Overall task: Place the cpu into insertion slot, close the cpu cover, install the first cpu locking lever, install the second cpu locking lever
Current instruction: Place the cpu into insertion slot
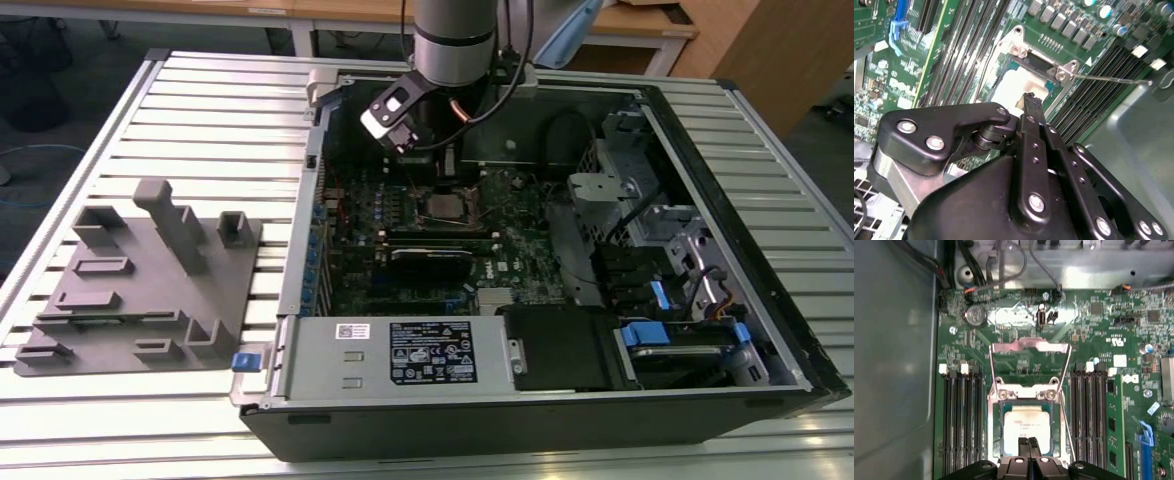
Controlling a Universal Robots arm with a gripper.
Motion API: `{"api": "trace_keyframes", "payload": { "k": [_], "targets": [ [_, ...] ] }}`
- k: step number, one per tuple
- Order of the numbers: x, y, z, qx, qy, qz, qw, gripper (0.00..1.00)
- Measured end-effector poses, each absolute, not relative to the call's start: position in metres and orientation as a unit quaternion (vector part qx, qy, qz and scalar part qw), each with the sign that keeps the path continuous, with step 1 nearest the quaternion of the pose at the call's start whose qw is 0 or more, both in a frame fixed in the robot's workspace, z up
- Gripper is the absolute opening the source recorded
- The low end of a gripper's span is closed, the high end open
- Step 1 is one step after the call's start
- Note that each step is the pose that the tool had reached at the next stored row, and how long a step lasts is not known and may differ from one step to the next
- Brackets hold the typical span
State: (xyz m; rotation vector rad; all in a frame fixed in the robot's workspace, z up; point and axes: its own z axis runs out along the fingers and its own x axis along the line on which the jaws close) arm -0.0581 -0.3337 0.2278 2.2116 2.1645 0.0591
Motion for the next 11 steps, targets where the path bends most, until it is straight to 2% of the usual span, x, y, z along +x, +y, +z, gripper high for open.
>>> {"api": "trace_keyframes", "payload": {
  "k": [11],
  "targets": [
    [-0.0581, -0.3337, 0.2219, 0.714, 0.699, 0.019, 0.023, 0.11]
  ]
}}
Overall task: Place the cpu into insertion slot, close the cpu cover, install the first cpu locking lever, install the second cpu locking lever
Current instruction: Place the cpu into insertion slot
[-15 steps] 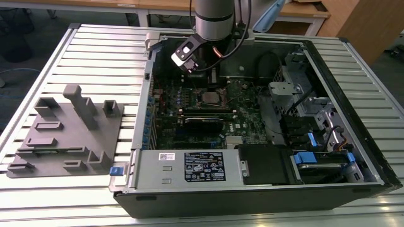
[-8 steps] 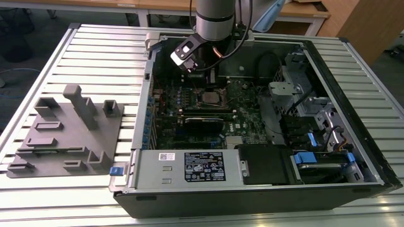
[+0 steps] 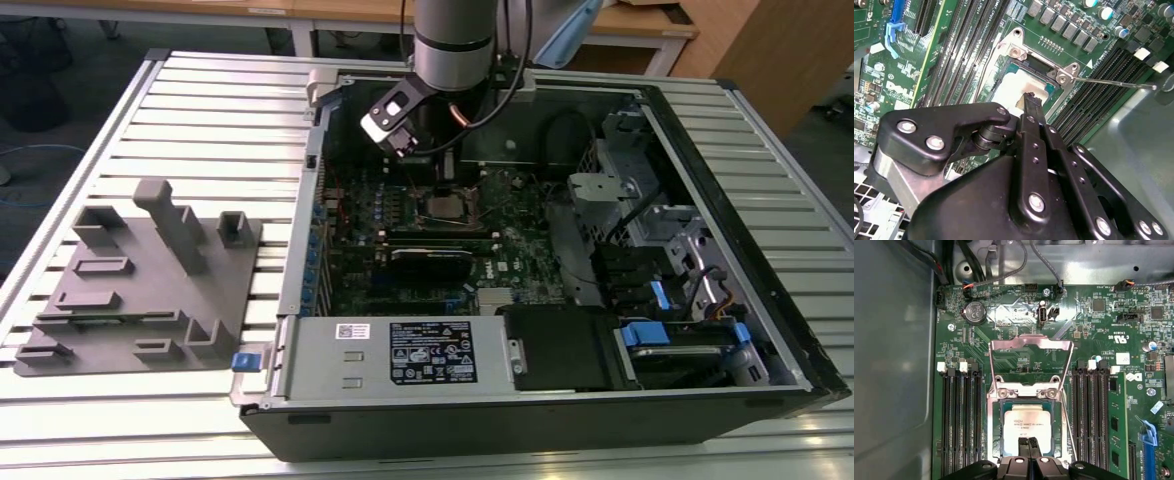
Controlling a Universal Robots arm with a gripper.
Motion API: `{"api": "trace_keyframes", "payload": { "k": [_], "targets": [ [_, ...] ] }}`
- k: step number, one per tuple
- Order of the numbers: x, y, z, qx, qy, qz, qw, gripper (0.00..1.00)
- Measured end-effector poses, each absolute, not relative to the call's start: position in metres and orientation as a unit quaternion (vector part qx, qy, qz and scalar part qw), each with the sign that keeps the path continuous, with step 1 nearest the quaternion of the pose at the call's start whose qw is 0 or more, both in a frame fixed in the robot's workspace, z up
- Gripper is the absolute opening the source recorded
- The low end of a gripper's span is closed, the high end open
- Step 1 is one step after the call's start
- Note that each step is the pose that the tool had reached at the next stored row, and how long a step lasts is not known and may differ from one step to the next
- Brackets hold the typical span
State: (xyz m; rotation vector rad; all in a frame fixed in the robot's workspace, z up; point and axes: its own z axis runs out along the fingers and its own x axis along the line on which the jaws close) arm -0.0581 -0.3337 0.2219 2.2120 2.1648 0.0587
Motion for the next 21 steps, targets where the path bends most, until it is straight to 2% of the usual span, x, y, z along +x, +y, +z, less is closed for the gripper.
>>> {"api": "trace_keyframes", "payload": {
  "k": [21],
  "targets": [
    [-0.052, -0.334, 0.203, 0.714, 0.699, 0.019, 0.023, 0.11]
  ]
}}
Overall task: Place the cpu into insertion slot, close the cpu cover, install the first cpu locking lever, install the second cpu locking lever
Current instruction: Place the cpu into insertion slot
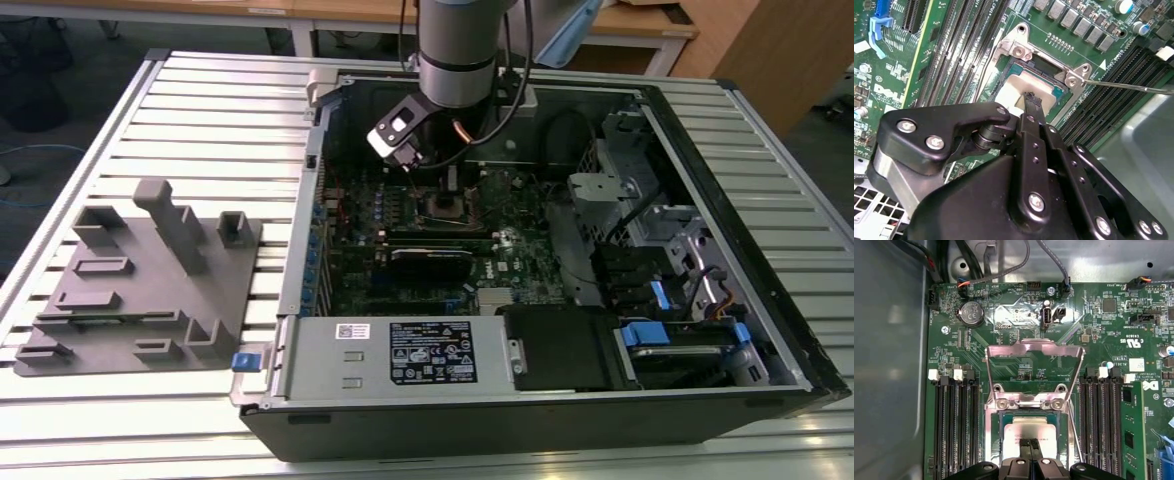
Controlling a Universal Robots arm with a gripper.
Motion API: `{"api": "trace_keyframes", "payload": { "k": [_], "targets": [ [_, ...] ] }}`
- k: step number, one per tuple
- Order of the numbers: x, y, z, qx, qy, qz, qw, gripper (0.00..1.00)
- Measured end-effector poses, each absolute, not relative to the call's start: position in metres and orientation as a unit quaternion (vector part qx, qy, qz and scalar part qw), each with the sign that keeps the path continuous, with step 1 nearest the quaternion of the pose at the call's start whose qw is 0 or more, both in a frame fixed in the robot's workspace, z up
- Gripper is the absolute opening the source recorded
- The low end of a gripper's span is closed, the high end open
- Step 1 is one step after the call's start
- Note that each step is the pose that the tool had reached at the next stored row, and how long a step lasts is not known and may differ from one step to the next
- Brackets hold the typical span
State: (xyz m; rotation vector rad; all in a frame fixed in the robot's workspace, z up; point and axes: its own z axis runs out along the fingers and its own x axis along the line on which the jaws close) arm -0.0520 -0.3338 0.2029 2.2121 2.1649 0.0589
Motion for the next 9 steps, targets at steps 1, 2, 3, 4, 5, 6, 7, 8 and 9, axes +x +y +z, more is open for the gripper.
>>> {"api": "trace_keyframes", "payload": {
  "k": [1, 2, 3, 4, 5, 6, 7, 8, 9],
  "targets": [
    [-0.052, -0.3338, 0.2029, 0.714, 0.699, 0.019, 0.023, 0.11],
    [-0.052, -0.3338, 0.2029, 0.714, 0.699, 0.019, 0.023, 0.11],
    [-0.052, -0.3338, 0.2028, 0.714, 0.699, 0.019, 0.023, 0.11],
    [-0.0519, -0.3337, 0.2023, 0.714, 0.699, 0.019, 0.023, 0.11],
    [-0.0519, -0.3337, 0.2016, 0.714, 0.699, 0.019, 0.023, 0.11],
    [-0.0519, -0.3338, 0.2009, 0.714, 0.699, 0.019, 0.023, 0.11],
    [-0.052, -0.3338, 0.2001, 0.714, 0.699, 0.019, 0.023, 0.11],
    [-0.052, -0.3339, 0.1996, 0.714, 0.699, 0.019, 0.023, 0.11],
    [-0.0521, -0.3339, 0.1994, 0.714, 0.699, 0.018, 0.023, 0.11]
  ]
}}
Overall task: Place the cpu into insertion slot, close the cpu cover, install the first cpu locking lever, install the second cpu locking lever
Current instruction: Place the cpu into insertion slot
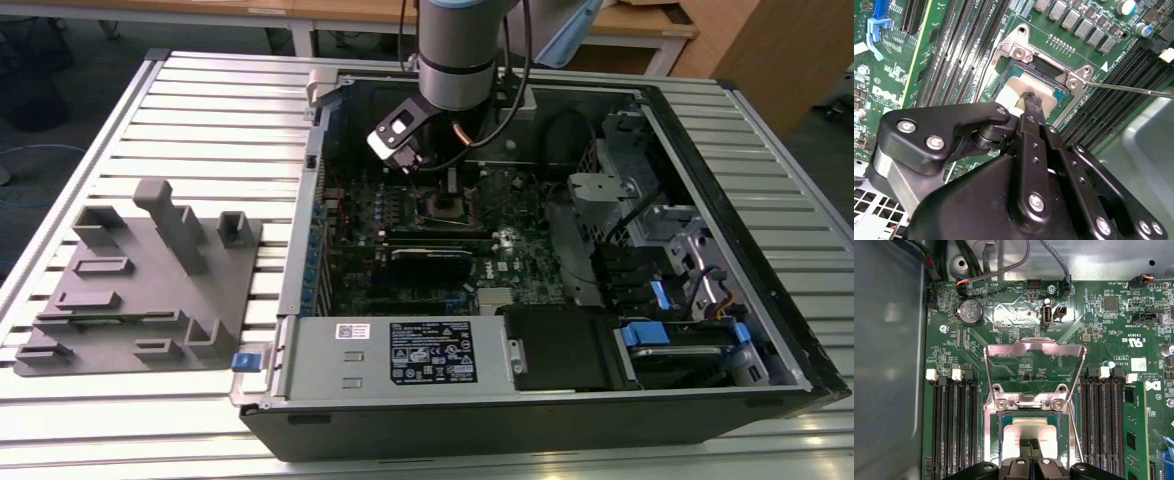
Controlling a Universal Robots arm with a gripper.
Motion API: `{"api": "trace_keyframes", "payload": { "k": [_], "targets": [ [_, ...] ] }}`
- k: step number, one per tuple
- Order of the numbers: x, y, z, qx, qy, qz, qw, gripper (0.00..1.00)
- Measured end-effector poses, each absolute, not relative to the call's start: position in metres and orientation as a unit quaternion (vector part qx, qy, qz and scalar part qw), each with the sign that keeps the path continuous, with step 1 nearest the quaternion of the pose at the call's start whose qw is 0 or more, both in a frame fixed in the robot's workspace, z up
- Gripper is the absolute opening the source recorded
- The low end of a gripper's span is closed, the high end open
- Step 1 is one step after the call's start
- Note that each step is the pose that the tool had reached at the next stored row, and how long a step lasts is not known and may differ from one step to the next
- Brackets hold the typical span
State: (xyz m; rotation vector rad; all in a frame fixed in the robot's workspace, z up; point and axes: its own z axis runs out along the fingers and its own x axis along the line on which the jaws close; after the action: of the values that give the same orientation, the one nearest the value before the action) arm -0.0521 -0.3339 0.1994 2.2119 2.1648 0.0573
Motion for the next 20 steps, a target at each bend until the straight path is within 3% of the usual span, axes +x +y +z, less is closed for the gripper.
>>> {"api": "trace_keyframes", "payload": {
  "k": [20],
  "targets": [
    [-0.0521, -0.334, 0.1972, 0.714, 0.699, 0.019, 0.023, 0.11]
  ]
}}
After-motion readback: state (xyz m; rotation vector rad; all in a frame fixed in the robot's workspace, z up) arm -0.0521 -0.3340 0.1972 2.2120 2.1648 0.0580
